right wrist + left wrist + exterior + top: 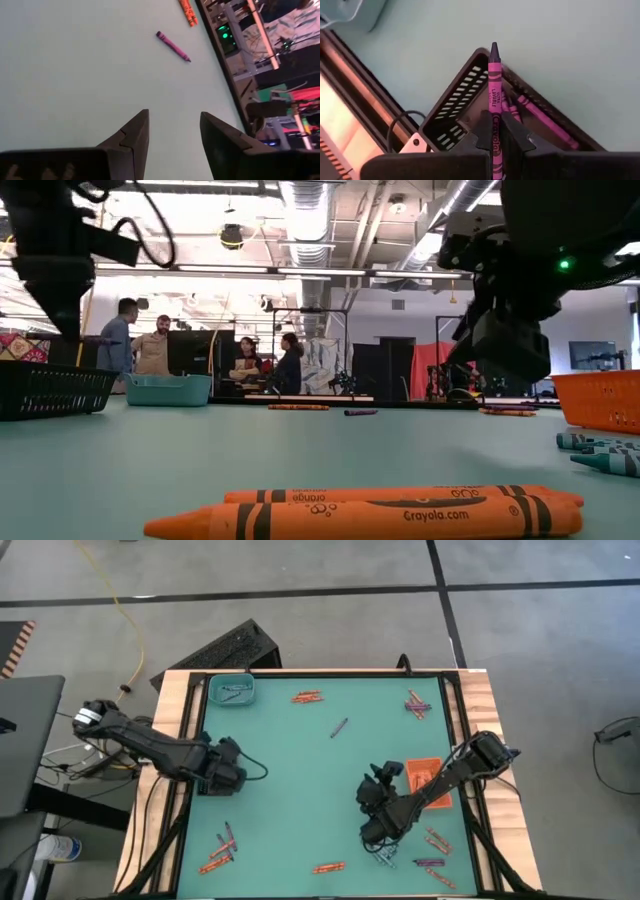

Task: Sort crayons
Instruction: Put the purple crayon into the black bin

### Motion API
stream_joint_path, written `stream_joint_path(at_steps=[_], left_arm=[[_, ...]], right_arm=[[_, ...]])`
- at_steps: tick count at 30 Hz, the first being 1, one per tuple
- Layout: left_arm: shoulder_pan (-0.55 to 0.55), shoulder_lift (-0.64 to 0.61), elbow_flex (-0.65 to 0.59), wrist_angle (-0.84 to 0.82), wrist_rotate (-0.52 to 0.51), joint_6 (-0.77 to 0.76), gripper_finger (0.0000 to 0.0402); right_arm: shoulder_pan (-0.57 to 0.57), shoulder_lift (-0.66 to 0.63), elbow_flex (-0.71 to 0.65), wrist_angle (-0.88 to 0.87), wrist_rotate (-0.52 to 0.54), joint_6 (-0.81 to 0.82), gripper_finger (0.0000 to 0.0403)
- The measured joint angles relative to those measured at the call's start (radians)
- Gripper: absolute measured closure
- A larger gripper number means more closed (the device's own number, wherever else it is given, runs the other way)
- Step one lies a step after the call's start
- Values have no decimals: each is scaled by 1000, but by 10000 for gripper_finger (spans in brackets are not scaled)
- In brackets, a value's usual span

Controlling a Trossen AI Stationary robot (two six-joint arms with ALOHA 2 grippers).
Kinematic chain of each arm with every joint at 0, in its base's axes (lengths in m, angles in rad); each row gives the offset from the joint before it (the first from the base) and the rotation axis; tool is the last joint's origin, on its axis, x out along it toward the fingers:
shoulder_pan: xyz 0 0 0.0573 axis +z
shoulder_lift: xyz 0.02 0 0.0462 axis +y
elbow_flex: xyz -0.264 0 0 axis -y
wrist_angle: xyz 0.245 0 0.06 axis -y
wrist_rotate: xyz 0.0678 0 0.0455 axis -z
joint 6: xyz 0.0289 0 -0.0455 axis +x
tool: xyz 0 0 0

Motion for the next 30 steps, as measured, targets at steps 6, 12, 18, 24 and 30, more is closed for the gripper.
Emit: stream_joint_path(at_steps=[6,12,18,24,30], left_arm=[[-68,-21,-63,58,20,-123,401],[-107,-23,-129,86,56,-209,401],[-137,-24,-141,101,33,-239,391],[-137,-24,-141,101,35,-244,361],[-137,-24,-141,101,37,-248,334]], right_arm=[[-41,0,0,-26,35,-52,227],[-99,0,0,-10,36,-114,227],[-139,0,0,100,7,-244,227],[-188,0,0,242,-71,-443,227],[-246,0,0,310,-166,-612,227]])
